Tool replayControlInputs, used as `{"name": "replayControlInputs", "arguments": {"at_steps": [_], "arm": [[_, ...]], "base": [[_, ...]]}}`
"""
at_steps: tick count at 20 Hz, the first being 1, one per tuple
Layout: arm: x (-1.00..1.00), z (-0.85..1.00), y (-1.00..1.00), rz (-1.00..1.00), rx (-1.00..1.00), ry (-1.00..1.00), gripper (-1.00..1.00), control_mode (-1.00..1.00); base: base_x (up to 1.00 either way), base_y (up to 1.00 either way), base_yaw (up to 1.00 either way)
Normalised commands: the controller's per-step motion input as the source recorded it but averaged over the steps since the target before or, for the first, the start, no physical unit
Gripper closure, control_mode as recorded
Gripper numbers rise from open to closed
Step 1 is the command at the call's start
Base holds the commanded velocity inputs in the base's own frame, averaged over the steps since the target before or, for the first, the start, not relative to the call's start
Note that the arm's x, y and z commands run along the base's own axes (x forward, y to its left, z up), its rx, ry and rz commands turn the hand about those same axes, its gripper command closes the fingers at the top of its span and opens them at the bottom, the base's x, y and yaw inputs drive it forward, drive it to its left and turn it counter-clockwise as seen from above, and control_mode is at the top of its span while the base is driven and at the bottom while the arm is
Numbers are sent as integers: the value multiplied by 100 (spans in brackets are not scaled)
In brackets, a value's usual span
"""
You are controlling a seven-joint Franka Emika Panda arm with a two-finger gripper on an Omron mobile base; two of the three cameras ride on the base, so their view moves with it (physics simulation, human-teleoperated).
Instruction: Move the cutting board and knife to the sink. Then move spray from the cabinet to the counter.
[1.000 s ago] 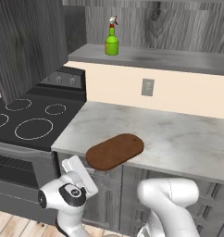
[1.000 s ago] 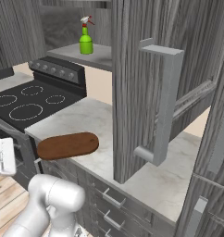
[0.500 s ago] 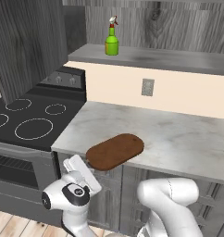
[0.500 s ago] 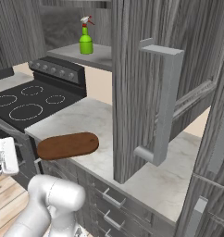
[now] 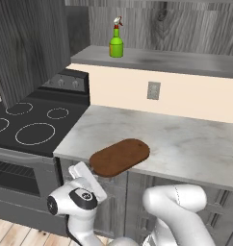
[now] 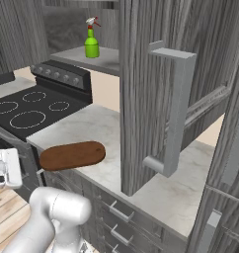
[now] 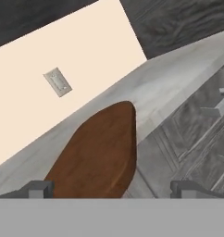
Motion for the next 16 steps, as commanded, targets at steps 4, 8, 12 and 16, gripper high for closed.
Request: {"name": "replayControlInputs", "arguments": {"at_steps": [4, 8, 12, 16], "arm": [[0, -2, -12, 0, 11, -4, -100, -100], [-1, -11, -4, 0, 13, -8, -100, -100], [0, -22, 0, 0, 14, -10, -100, -100], [0, -29, 0, -5, 16, -12, -100, -100]], "base": [[0, 0, 0], [0, 0, 0], [0, 0, 0], [0, 0, 0]]}}
